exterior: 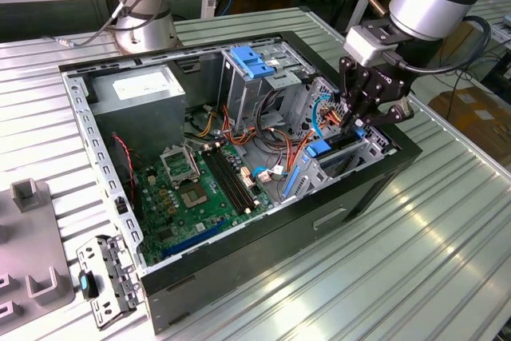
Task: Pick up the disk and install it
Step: 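Insert the first disk wire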
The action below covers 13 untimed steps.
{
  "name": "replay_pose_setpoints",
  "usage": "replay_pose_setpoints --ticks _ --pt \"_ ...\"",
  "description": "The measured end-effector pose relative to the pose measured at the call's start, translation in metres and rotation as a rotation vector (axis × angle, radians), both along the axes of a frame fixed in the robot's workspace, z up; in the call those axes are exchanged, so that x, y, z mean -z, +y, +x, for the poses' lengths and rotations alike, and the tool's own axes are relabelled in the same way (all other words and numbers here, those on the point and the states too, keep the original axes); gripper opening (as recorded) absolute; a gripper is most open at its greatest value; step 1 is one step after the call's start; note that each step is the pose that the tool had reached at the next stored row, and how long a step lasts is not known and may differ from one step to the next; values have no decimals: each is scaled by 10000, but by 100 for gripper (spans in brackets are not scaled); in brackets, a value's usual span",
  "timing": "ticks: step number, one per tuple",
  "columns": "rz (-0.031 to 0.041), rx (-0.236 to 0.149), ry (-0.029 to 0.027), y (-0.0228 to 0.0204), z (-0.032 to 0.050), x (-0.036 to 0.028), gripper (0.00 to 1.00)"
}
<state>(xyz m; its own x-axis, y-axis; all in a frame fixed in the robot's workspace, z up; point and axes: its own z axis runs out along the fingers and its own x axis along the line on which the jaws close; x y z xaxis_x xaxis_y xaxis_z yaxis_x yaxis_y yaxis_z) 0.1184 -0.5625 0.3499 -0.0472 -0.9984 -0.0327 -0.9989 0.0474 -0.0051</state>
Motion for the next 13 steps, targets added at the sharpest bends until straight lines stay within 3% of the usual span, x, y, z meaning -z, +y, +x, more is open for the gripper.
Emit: replay_pose_setpoints --ticks 8,13 --pt "15 4 2 -5 0 35 16" --pt "115 11 2 -9 0 35 16"
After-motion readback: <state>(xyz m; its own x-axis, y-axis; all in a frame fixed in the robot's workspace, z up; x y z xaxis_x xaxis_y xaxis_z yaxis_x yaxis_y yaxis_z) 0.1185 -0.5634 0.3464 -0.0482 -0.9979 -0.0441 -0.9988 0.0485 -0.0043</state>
